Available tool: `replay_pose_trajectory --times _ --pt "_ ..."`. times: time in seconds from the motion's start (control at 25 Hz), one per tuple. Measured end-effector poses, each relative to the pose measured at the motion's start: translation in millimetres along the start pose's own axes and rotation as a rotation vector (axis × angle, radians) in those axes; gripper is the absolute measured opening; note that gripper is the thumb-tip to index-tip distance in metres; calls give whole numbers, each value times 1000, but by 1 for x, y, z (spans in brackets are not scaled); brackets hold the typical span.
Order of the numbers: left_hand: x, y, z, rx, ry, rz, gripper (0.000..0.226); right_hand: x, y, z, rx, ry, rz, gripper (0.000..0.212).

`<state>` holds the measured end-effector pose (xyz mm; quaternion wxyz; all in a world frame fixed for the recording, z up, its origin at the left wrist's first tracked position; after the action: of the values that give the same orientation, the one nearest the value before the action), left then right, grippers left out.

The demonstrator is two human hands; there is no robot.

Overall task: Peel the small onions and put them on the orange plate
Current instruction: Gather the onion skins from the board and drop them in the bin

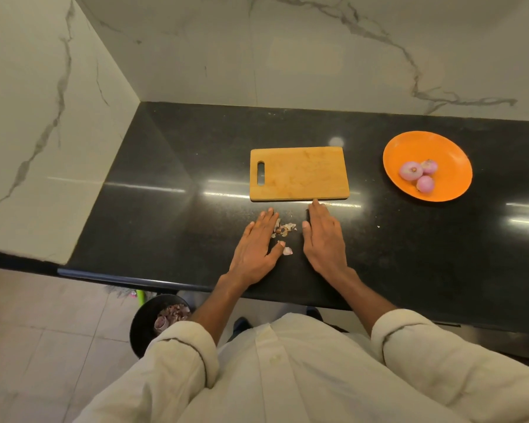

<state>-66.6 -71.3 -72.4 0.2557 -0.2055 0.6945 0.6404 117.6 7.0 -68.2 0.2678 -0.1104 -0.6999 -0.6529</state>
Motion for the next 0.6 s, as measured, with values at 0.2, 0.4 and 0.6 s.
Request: replay_pose_trajectory --times 0.2,0.4,0.6 --pt "-1 4 0 14 2 -49 87 3 -12 -6 136 145 69 55" --pt "-3 10 -4 53 9 -122 91 28 -23 -26 218 213 168 59" --pt "-6 20 -13 35 156 -359 100 18 -8 -10 5 -50 168 53"
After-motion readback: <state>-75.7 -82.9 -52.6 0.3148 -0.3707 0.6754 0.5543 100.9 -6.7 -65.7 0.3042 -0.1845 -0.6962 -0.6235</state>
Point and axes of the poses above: each hand's wrist, its own z-axis towards the middle knuckle, its own y-axis out of the back of the hand, x = y × z, the point moved 2 cm from there along z, towards the middle knuckle, and after that the axes turned 9 degrees about -y, right-handed, at the moved point
